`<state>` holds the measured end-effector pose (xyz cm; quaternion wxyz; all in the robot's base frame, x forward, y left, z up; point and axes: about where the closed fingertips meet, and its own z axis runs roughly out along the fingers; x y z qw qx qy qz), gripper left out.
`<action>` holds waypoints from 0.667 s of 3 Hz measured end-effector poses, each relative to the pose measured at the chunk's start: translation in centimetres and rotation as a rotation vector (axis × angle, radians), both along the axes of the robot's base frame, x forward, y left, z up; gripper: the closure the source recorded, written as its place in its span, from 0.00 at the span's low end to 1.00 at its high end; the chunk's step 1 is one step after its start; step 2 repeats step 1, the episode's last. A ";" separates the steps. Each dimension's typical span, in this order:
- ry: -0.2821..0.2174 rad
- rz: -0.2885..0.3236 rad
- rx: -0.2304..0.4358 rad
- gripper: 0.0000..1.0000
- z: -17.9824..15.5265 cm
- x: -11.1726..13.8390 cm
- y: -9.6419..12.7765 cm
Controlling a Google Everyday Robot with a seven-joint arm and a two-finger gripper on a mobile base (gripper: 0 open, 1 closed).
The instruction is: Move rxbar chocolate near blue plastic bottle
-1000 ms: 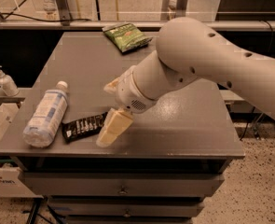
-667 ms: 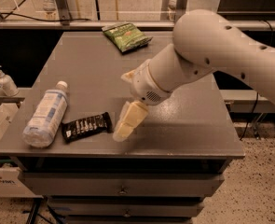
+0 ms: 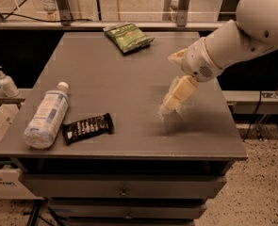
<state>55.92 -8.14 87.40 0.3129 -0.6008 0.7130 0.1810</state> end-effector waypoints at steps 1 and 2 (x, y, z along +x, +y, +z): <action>0.000 0.000 0.000 0.00 0.0 0.0 0.0; 0.000 0.000 0.000 0.00 0.0 0.0 0.0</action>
Offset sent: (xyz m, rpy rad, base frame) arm 0.0000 0.0000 0.0000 0.0000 0.0000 0.0000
